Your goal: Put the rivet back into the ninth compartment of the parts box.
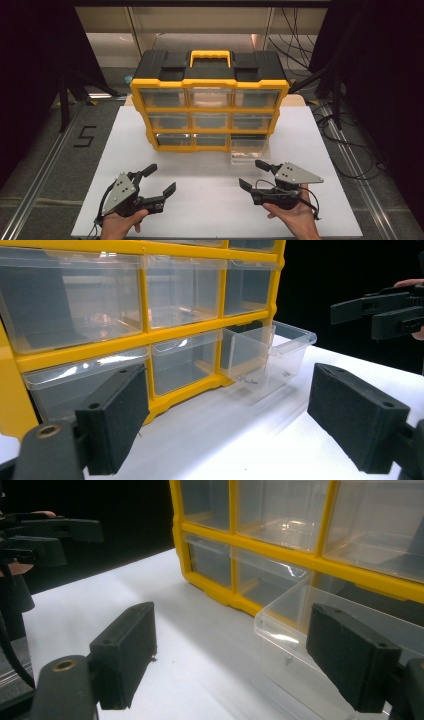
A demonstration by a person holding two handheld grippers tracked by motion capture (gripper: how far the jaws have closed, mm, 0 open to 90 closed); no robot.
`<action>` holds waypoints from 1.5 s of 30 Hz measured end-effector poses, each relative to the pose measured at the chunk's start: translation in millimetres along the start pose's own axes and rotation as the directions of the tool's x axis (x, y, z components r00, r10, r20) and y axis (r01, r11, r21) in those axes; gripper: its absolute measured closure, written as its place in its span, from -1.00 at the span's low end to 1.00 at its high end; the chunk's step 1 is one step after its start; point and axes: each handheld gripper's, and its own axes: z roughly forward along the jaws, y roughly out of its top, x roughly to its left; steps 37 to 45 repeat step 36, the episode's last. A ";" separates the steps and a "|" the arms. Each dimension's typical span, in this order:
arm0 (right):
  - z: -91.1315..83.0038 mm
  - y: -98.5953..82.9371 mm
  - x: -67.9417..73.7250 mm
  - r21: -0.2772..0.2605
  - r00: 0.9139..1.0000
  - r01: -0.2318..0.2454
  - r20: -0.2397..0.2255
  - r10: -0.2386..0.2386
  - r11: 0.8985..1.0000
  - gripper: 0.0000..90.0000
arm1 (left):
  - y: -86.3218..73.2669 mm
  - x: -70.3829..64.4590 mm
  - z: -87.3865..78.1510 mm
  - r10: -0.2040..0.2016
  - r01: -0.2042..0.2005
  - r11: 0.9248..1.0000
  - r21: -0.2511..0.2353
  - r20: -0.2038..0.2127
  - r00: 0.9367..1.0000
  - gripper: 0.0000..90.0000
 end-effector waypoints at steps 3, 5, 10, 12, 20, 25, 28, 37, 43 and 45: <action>0.8 -1.6 0.4 -0.007 1.000 0.010 0.000 -0.010 1.000 -0.56 | -0.1 -0.8 0.3 -0.003 0.003 1.000 -0.001 0.003 1.000 -0.64; 0.4 -1.7 0.9 0.005 1.000 0.006 -0.005 -0.006 1.000 -0.56 | -0.1 -1.0 0.4 -0.001 0.001 1.000 -0.001 0.004 1.000 -0.64; 1.6 -2.3 1.9 0.002 1.000 0.011 -0.012 -0.011 1.000 -0.58 | 0.0 -0.7 0.1 0.001 -0.001 1.000 -0.002 0.005 1.000 -0.64; 1.6 -2.5 2.8 0.007 1.000 0.001 -0.017 -0.001 1.000 -0.58 | 0.0 -0.5 0.0 0.005 -0.005 1.000 -0.002 0.006 1.000 -0.64; 2.3 -2.6 3.1 0.012 1.000 0.010 -0.030 -0.009 1.000 -0.59 | -0.1 -1.2 0.2 0.003 -0.003 1.000 -0.003 0.008 1.000 -0.64; 2.9 -3.3 2.4 -0.003 1.000 0.006 -0.021 -0.006 1.000 -0.59 | -0.1 -1.0 0.2 -0.001 0.001 1.000 -0.002 0.006 1.000 -0.64; 3.2 -3.4 2.0 -0.006 1.000 0.017 -0.017 -0.017 1.000 -0.59 | -0.1 -1.3 0.4 0.000 0.000 1.000 -0.003 0.007 1.000 -0.64; 2.1 -2.9 0.9 0.021 1.000 0.012 -0.023 -0.012 1.000 -0.59 | -1.2 -0.5 0.9 0.004 -0.004 1.000 0.003 0.006 1.000 -0.64; 2.1 -2.9 0.9 0.021 1.000 0.012 -0.023 -0.012 1.000 -0.59 | -1.2 -0.5 0.9 0.004 -0.004 1.000 0.003 0.006 1.000 -0.64; 2.1 -2.9 0.9 0.021 1.000 0.012 -0.023 -0.012 1.000 -0.59 | -1.2 -0.5 0.9 0.004 -0.004 1.000 0.003 0.006 1.000 -0.64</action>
